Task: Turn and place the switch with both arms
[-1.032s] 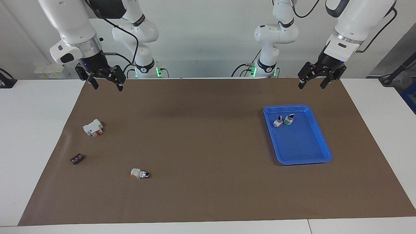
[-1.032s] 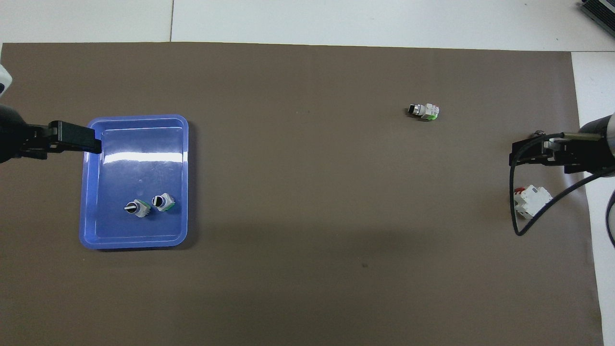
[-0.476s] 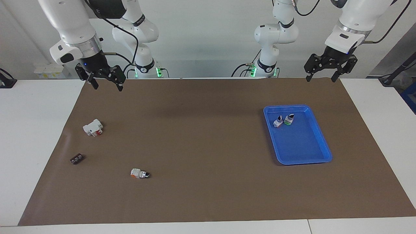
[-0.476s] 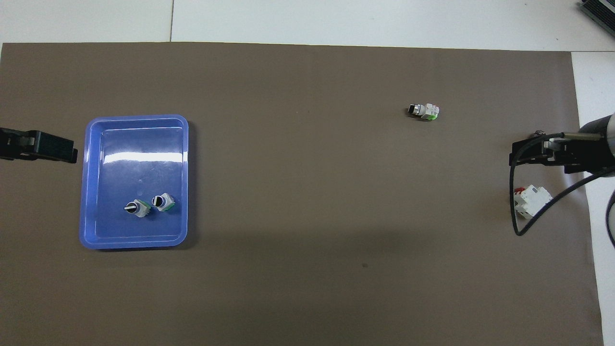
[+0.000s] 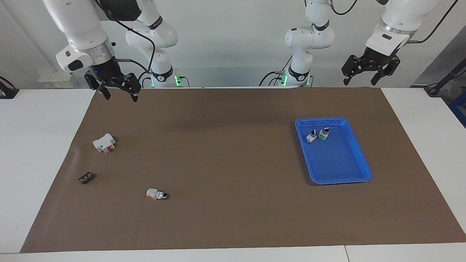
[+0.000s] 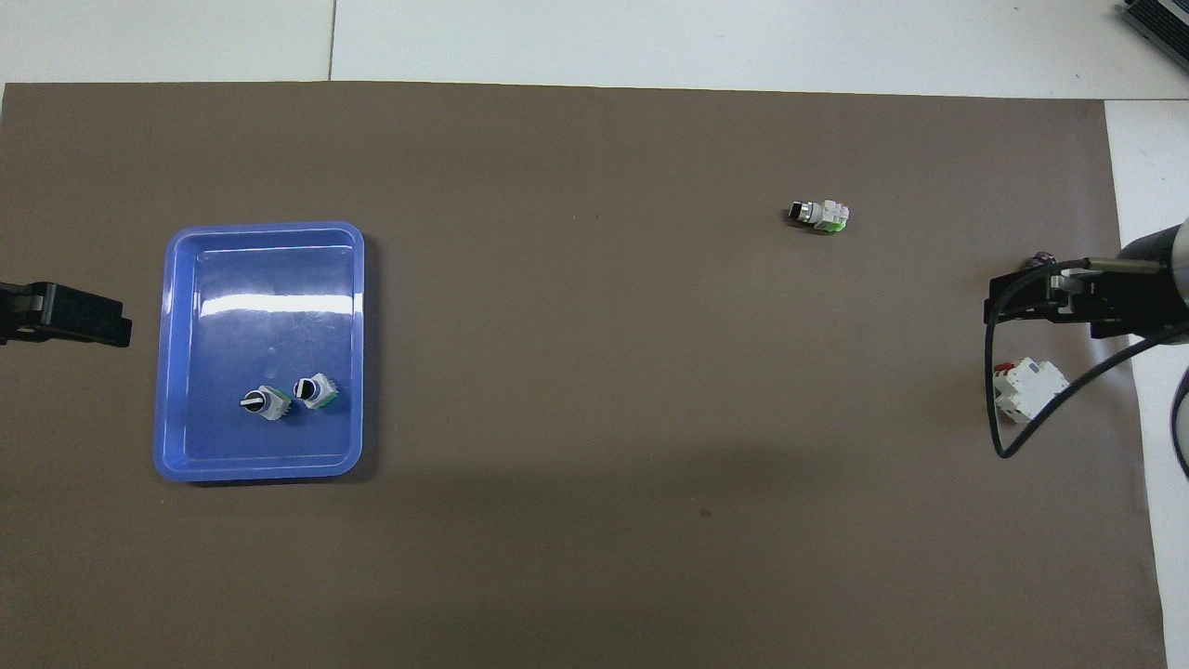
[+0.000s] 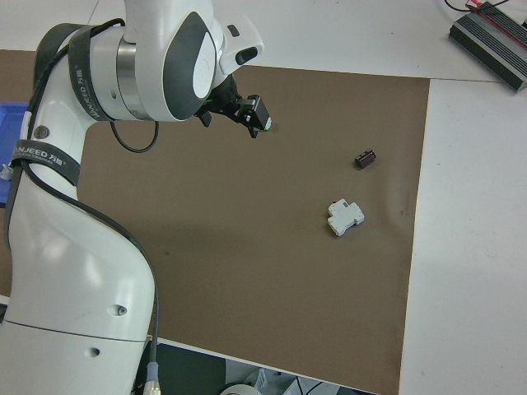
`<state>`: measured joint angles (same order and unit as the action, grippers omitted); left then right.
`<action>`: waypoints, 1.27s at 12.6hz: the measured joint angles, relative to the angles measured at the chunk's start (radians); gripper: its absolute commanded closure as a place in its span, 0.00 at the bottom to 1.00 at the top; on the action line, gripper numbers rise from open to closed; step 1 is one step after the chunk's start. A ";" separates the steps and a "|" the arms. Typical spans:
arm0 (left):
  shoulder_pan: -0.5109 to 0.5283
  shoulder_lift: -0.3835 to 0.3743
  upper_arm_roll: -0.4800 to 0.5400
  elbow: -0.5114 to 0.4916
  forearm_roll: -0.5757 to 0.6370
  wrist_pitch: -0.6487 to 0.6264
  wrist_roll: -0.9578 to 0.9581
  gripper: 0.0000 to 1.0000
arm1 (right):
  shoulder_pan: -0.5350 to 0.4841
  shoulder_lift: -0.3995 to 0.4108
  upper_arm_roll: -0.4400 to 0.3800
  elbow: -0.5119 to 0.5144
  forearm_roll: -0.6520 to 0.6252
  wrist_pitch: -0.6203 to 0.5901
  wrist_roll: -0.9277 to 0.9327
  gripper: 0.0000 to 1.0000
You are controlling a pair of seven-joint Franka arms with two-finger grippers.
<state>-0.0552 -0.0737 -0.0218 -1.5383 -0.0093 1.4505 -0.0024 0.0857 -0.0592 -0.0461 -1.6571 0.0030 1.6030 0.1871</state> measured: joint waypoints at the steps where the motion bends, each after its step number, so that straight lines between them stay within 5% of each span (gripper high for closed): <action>1: 0.010 -0.004 0.000 0.000 -0.008 0.000 0.000 0.00 | 0.000 0.000 0.000 0.000 0.000 0.000 0.000 0.00; 16: 0.018 0.024 -0.009 -0.002 0.013 -0.006 0.084 0.00 | 0.000 0.000 0.000 0.000 0.000 -0.008 0.000 0.00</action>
<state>-0.0371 -0.0496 -0.0306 -1.5405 0.0035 1.4444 0.0814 0.0858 -0.0592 -0.0461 -1.6566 0.0030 1.5950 0.1871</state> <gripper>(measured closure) 0.000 0.000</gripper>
